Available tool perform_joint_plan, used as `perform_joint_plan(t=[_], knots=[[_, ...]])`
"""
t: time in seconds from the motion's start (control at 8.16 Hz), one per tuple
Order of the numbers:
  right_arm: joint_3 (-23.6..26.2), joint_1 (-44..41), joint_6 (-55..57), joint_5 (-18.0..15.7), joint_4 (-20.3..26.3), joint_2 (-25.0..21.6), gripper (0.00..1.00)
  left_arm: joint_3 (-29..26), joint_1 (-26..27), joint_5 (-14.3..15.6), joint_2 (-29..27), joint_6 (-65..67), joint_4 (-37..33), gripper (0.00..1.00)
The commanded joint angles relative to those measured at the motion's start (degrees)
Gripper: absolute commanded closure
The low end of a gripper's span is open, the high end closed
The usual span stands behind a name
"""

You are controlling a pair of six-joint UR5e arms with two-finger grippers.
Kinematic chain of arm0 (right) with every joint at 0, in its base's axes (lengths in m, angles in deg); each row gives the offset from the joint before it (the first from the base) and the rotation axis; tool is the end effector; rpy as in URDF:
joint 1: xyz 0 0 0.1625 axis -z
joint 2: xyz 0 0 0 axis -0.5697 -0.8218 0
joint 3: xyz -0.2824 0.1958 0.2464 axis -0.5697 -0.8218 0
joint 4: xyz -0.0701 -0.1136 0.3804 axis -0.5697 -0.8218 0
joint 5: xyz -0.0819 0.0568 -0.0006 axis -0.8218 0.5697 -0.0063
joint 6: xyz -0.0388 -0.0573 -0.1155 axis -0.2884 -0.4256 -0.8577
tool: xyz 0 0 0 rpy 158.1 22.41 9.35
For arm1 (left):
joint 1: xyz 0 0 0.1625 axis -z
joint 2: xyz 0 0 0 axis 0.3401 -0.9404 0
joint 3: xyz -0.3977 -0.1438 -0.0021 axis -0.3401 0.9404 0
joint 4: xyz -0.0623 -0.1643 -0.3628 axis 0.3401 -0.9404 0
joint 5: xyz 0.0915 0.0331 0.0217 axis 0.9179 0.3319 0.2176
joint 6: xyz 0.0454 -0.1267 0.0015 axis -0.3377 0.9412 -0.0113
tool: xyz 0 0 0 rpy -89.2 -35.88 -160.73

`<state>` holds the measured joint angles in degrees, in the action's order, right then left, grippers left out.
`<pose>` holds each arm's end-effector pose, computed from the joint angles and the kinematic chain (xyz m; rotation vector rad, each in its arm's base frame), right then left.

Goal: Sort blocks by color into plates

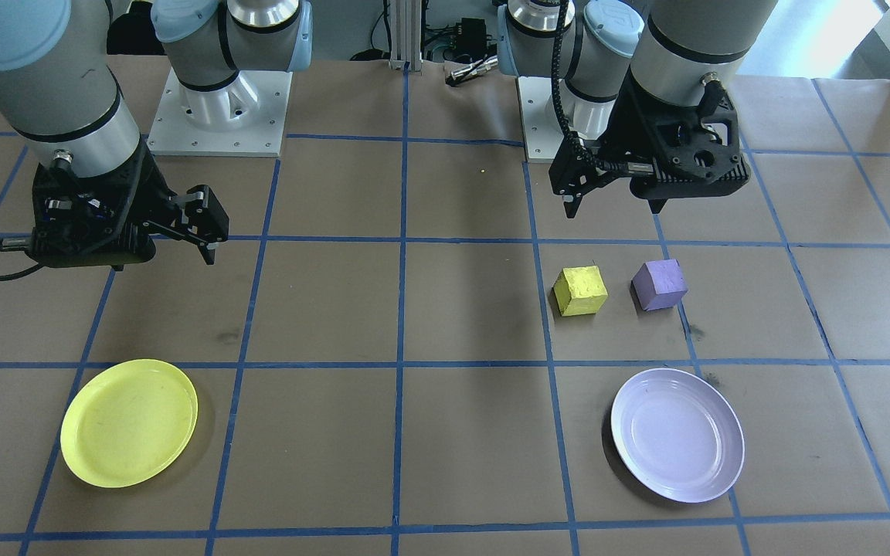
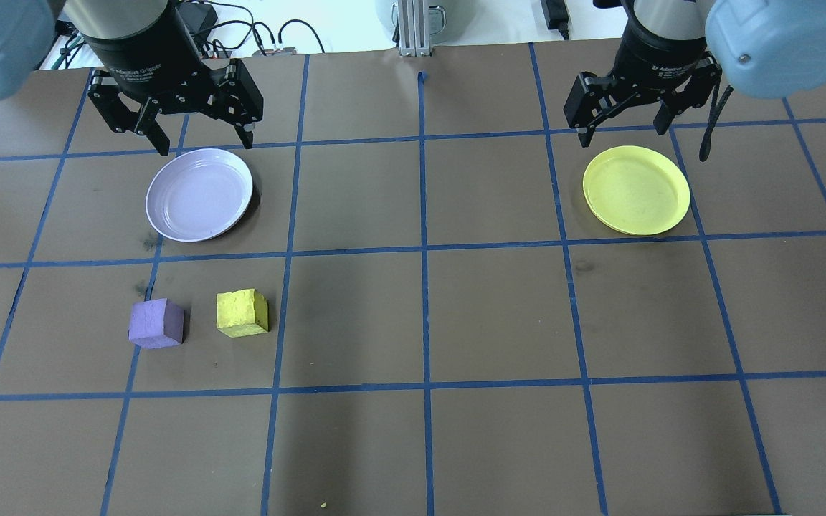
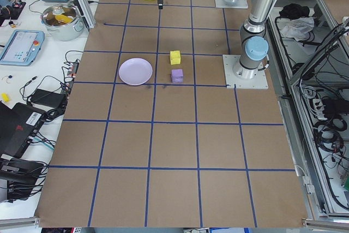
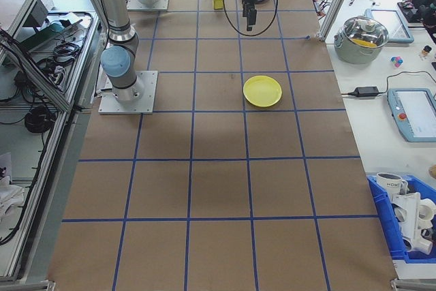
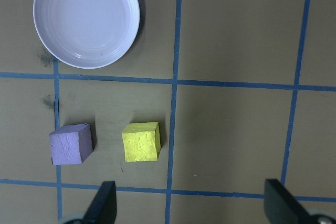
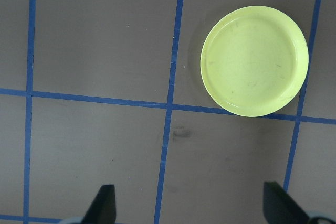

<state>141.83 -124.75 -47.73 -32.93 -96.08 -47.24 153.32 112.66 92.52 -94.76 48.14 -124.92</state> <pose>0.1287 -0.5344 0.4262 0.1707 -3.1010 0.0277 -0.1535 -0.5041 0.4781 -0.1032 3.1070 0.0075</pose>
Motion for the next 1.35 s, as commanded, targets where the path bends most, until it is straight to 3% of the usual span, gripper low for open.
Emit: perform_joint_plan(t=[0.0,0.37,0.49,0.74,0.86,1.23], knots=[[0.0,0.28,0.06,-0.28,-0.27,0.0,0.0,0.09,-0.06,0.07,-0.1,0.0,0.0,0.0],[0.0,0.28,0.77,0.42,0.07,0.0,0.0,0.09,-5.48,0.25,-1.85,-8.39,0.0,0.0],[0.0,0.28,0.24,0.42,0.08,0.0,0.0,0.26,-9.42,0.08,-2.99,-17.92,0.09,0.0],[0.0,0.28,0.15,0.42,0.25,0.44,0.0,0.61,-16.38,0.6,-5.97,-23.54,2.1,0.0],[0.0,0.28,-0.02,0.42,0.34,0.44,0.0,2.44,-17.36,1.04,-8.51,-23.55,2.11,0.0],[0.0,0.28,0.06,0.51,0.52,0.79,0.0,14.28,-20.97,1.04,-8.45,-23.46,5.43,0.0]])
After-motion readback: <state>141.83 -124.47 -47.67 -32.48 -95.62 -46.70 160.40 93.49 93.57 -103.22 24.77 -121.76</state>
